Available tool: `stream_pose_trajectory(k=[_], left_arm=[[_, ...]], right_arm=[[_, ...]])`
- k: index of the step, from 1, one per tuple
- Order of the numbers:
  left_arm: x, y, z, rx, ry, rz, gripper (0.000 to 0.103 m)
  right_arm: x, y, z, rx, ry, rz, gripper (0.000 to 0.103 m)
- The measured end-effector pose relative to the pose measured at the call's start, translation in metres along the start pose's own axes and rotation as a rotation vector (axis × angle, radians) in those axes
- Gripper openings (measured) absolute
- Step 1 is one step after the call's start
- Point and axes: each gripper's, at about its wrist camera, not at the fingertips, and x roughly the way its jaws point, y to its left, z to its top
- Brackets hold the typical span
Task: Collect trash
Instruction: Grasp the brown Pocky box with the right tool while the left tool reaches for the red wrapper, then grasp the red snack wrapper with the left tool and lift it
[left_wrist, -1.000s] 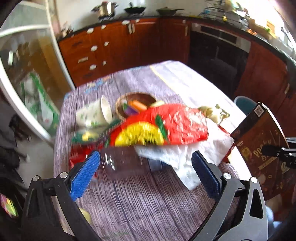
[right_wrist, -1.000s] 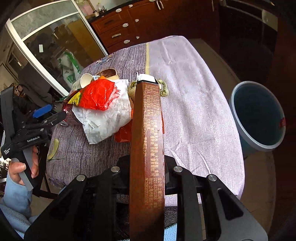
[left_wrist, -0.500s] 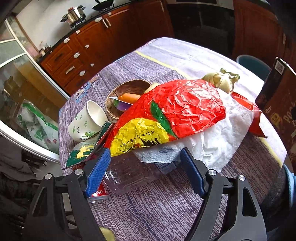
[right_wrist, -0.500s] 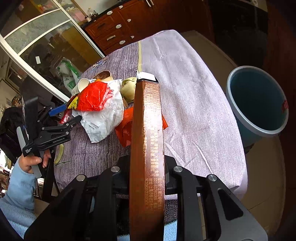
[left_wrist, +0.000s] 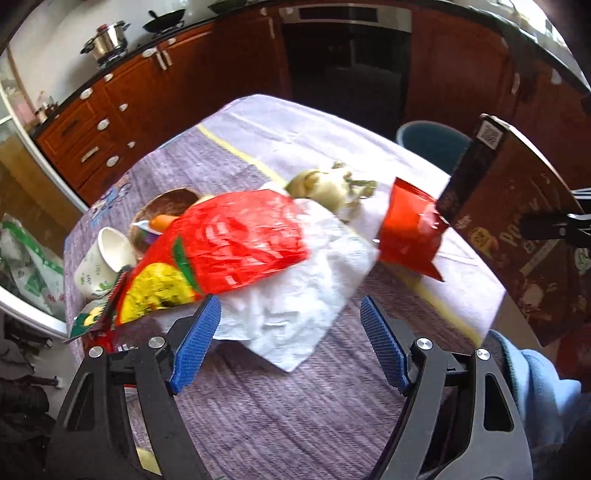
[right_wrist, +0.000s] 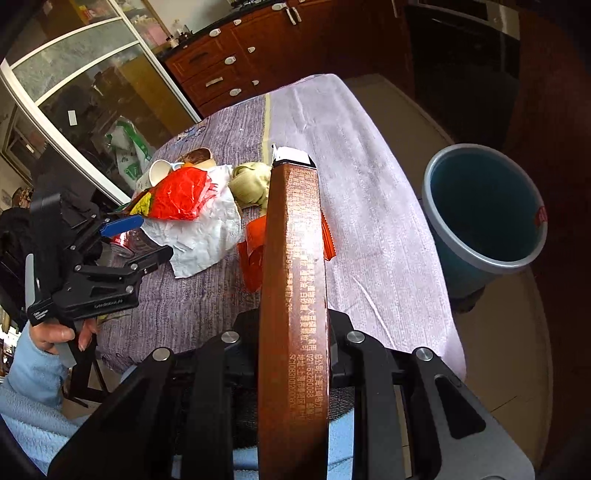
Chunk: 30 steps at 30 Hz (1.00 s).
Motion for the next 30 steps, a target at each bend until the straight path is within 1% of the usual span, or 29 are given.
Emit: stream_pose_trajectory(k=[2, 5, 9, 14, 15, 16, 17, 18, 20, 21, 22, 24, 27, 30], left_arm=[[0.004, -0.024, 0.008, 0.052, 0.002, -0.039, 0.079], [0.016, -0.059, 0.022, 0.126, 0.017, -0.116, 0.079], [0.044, -0.102, 0.038, 0.253, 0.059, -0.15, 0.079], [0.077, -0.123, 0.052, 0.321, 0.127, -0.169, 0.079], [0.081, -0.125, 0.053, 0.332, 0.134, -0.168, 0.077], [0.083, -0.128, 0.054, 0.341, 0.136, -0.166, 0.072], [0.085, -0.128, 0.054, 0.345, 0.142, -0.174, 0.061], [0.085, -0.128, 0.053, 0.338, 0.148, -0.193, 0.046], [0.083, -0.128, 0.05, 0.315, 0.155, -0.204, 0.033], [0.082, -0.126, 0.047, 0.3, 0.153, -0.195, 0.025], [0.081, -0.124, 0.046, 0.281, 0.158, -0.19, 0.02], [0.079, -0.114, 0.043, 0.208, 0.172, -0.182, 0.017], [0.071, -0.097, 0.043, 0.119, 0.176, -0.183, 0.017], [0.055, -0.092, 0.053, 0.086, 0.149, -0.205, 0.017]], right_arm=[[0.001, -0.007, -0.003, 0.017, 0.01, 0.001, 0.021], [0.002, -0.016, -0.01, 0.036, 0.015, 0.007, 0.021], [0.001, -0.033, -0.018, 0.064, 0.014, 0.023, 0.021], [0.001, -0.054, -0.024, 0.104, 0.023, 0.058, 0.021], [0.002, -0.058, -0.025, 0.116, 0.025, 0.066, 0.021], [0.002, -0.064, -0.025, 0.128, 0.025, 0.075, 0.021], [0.003, -0.068, -0.025, 0.141, 0.023, 0.082, 0.021], [0.003, -0.072, -0.025, 0.151, 0.019, 0.086, 0.021], [0.003, -0.077, -0.024, 0.174, 0.007, 0.098, 0.021], [0.002, -0.081, -0.023, 0.186, -0.002, 0.106, 0.021], [0.001, -0.084, -0.022, 0.195, -0.01, 0.112, 0.021], [0.0, -0.087, -0.018, 0.205, -0.022, 0.123, 0.021], [-0.003, -0.091, -0.012, 0.202, -0.039, 0.129, 0.021], [-0.012, -0.097, -0.002, 0.201, -0.075, 0.114, 0.021]])
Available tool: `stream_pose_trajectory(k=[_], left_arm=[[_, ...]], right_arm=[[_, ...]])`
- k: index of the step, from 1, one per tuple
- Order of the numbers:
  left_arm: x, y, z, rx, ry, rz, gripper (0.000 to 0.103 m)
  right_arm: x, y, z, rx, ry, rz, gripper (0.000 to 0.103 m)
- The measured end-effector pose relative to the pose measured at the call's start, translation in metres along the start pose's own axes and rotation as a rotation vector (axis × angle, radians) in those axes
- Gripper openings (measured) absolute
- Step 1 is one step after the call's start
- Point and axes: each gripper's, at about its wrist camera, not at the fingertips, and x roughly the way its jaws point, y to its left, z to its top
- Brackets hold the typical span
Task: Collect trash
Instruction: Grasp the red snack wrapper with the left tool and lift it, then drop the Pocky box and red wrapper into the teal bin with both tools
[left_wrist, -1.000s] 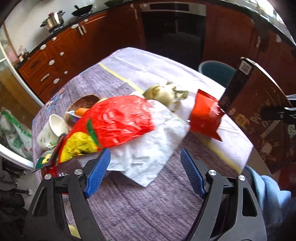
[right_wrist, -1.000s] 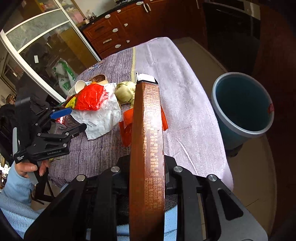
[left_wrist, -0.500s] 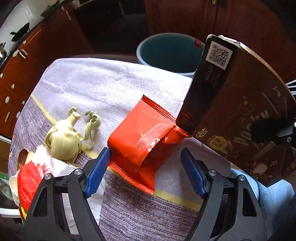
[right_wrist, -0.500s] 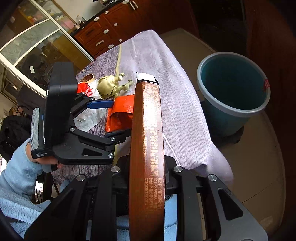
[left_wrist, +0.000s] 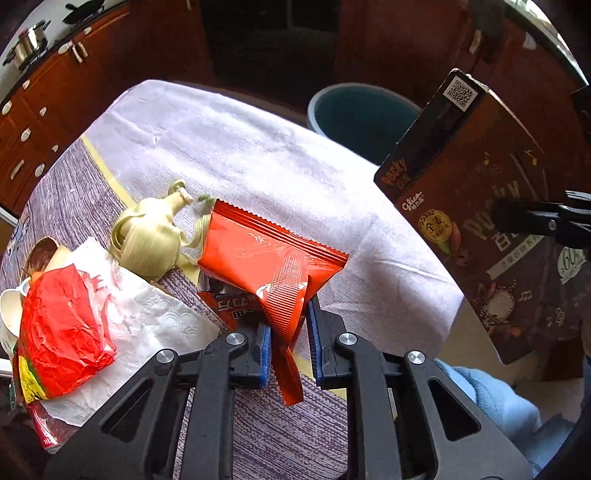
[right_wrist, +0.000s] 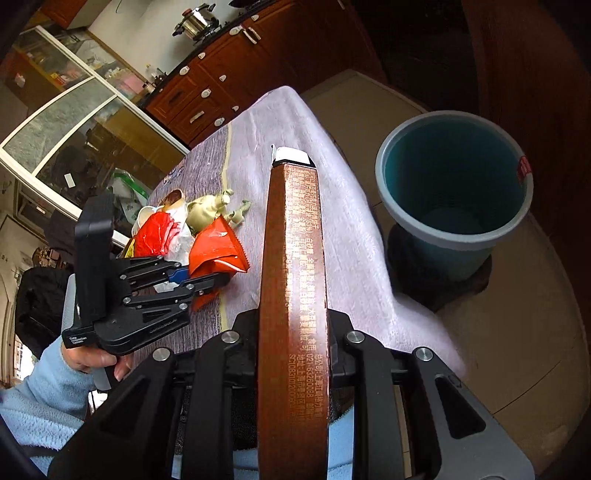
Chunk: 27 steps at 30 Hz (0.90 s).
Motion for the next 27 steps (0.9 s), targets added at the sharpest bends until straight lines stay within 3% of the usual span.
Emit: stream_pose_trajectory(k=[7, 11, 15, 20, 24, 27], left_arm=[[-0.016, -0.016, 0.052, -0.006, -0.055, -0.06, 0.017], [-0.003, -0.033, 0.093, 0.024, -0.051, -0.088, 0.017], [0.014, -0.054, 0.122, 0.052, -0.023, -0.118, 0.018], [0.041, -0.078, 0.155, 0.092, 0.004, -0.145, 0.018], [0.074, -0.087, 0.184, 0.098, 0.044, -0.168, 0.018], [0.093, -0.097, 0.197, 0.092, 0.075, -0.178, 0.018]], right_arm=[[-0.039, -0.042, 0.047, 0.039, -0.177, -0.115, 0.021], [-0.045, -0.082, 0.079, 0.109, -0.237, -0.182, 0.021], [-0.028, -0.121, 0.1, 0.204, -0.164, -0.16, 0.021], [0.009, -0.147, 0.114, 0.218, -0.034, -0.177, 0.021], [0.036, -0.167, 0.123, 0.26, 0.021, -0.166, 0.021], [0.049, -0.182, 0.128, 0.293, 0.051, -0.152, 0.027]])
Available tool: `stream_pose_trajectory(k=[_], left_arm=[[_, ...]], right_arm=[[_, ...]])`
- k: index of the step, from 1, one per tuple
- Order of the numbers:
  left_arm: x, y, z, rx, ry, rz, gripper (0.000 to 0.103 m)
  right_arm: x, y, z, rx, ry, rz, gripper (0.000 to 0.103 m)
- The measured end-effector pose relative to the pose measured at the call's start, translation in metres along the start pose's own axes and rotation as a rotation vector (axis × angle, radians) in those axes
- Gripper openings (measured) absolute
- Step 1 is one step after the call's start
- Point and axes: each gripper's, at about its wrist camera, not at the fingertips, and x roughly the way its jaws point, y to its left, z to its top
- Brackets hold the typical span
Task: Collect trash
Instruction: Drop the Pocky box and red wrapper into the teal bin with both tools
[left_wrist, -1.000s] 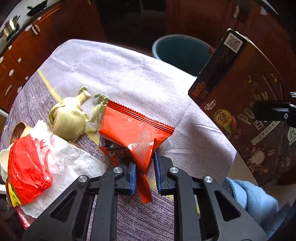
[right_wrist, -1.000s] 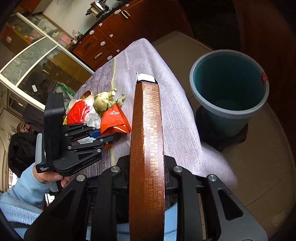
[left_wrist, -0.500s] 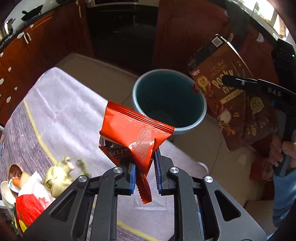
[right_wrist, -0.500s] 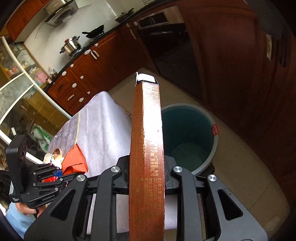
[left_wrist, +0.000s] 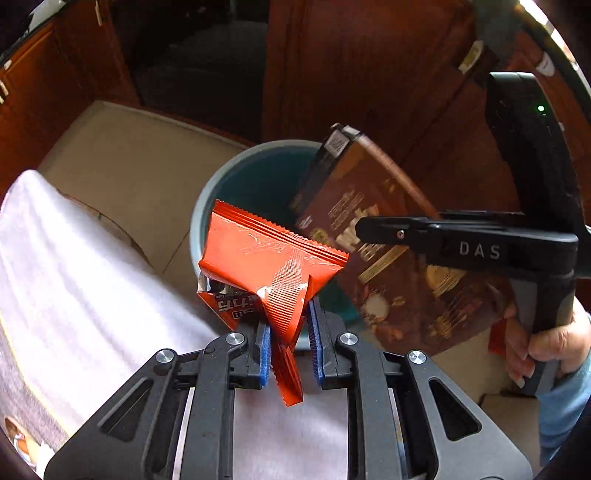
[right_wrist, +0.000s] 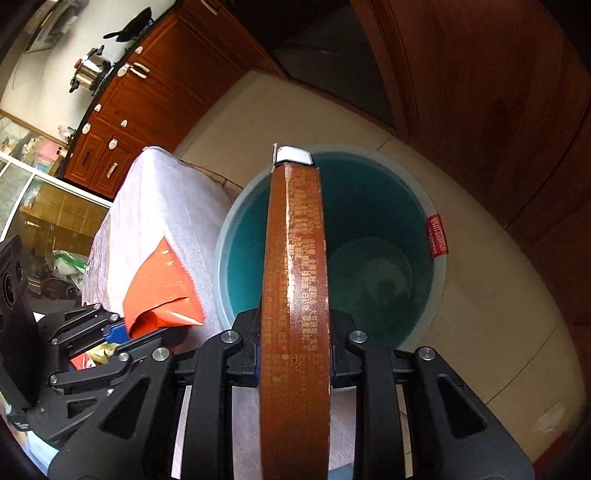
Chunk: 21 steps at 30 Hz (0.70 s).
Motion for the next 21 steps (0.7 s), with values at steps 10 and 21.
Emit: stream_pose_trajectory(k=[10, 21], left_arm=[[0.032, 0.01, 0.017, -0.018, 0.053, -0.007, 0.021], [-0.004, 0.024, 0.009, -0.042, -0.027, 0.101, 0.079]], right_arm=[[-0.005, -0.015, 0.004, 0.032, -0.03, -0.067, 0.075], [-0.025, -0.012, -0.005, 0.05, -0.053, -0.118, 0.09]])
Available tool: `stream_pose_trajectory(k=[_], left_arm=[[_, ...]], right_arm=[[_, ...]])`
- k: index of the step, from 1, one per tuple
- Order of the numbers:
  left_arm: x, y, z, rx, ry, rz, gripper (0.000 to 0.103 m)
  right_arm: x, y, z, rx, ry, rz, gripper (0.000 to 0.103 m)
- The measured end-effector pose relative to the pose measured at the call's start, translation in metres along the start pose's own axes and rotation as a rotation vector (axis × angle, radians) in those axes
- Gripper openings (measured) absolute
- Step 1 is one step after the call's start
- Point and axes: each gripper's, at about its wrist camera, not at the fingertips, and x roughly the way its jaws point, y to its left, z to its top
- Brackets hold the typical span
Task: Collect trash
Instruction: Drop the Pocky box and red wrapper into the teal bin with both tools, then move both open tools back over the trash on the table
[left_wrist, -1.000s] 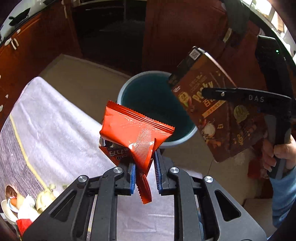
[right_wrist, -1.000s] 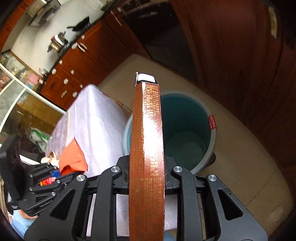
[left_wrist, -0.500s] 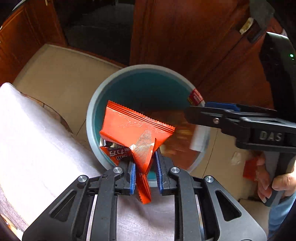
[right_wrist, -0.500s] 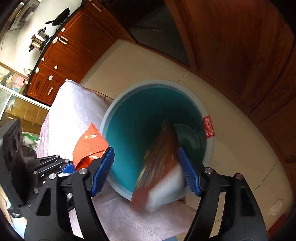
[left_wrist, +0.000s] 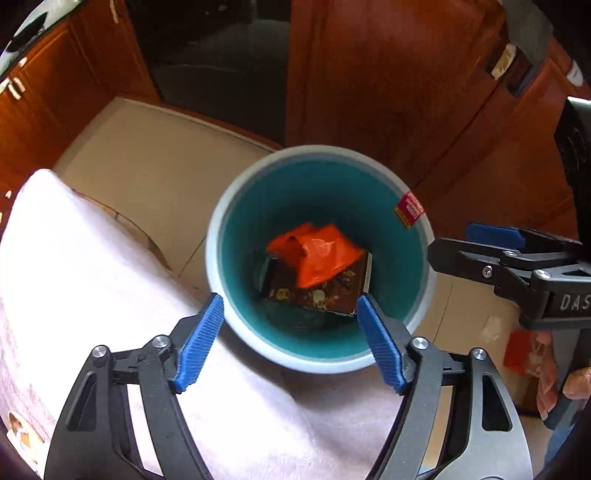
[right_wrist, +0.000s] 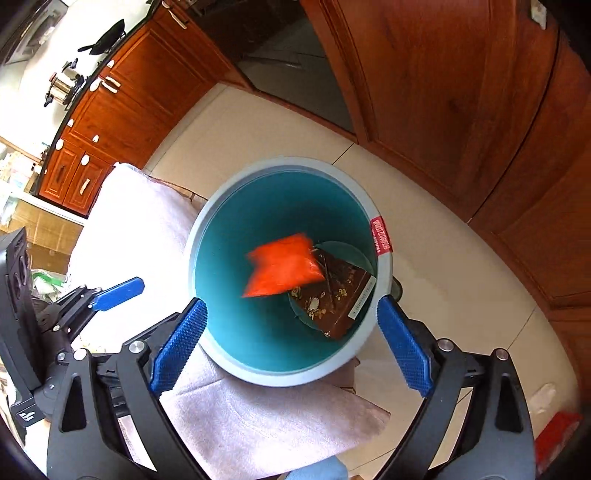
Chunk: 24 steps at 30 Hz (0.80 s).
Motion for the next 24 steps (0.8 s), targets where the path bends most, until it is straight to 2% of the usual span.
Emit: stream_pose_trajectory(k=[6, 16, 24], left_arm=[[-0.032, 0.013, -0.017, -0.042, -0.04, -0.003, 0.096], [-0.075, 0.031, -0.058, -0.086, -0.089, 0.008, 0.097], [-0.12, 0.063, -0.116, -0.166, -0.153, 0.026, 0.099]], right_arm=[[-0.011, 0.015, -0.005, -0.026, -0.015, -0.013, 0.09], [-0.036, 0.06, -0.033, -0.136, -0.043, -0.009, 0.09], [-0.045, 0.123, -0.066, -0.263, -0.038, 0.025, 0.09]])
